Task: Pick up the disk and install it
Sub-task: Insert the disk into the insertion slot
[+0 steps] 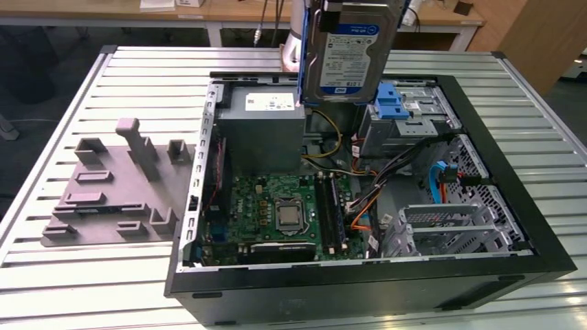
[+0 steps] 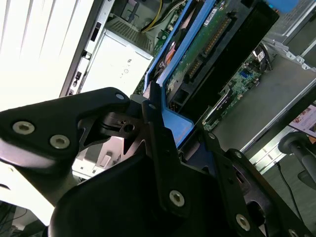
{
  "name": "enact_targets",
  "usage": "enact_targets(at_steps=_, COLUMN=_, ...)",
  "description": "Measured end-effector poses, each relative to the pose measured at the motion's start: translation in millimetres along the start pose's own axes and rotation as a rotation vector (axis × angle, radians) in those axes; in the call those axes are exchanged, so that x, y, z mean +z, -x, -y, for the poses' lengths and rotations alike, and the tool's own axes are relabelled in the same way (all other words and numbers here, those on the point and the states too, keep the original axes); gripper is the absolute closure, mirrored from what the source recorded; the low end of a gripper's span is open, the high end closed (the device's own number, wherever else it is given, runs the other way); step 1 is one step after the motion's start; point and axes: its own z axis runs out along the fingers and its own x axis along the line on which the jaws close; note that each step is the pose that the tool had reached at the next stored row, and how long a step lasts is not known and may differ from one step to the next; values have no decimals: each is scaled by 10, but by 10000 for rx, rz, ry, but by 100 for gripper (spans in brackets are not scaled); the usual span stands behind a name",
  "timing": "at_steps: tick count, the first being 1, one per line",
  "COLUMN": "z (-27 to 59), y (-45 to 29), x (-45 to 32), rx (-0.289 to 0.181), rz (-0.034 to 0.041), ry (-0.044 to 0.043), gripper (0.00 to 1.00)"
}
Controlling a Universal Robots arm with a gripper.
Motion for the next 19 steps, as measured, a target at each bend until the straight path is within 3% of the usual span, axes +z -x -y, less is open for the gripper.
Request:
enact_targets(at_steps=8, z=0, y=-16, x=0, rx=-1, rz=-1, ry=0, gripper=64)
enact_targets(at_steps=9, z=1, y=-26, x=0, rx=-1, rz=0, ry=1, gripper=64)
enact_targets(at_steps=10, z=2, y=-143, x=1, rx=0, rz=-1, ry=0, gripper=64)
enact_targets(at_steps=19, z=2, y=-182, x=1, rx=1, rz=-1, ry=1, gripper=64)
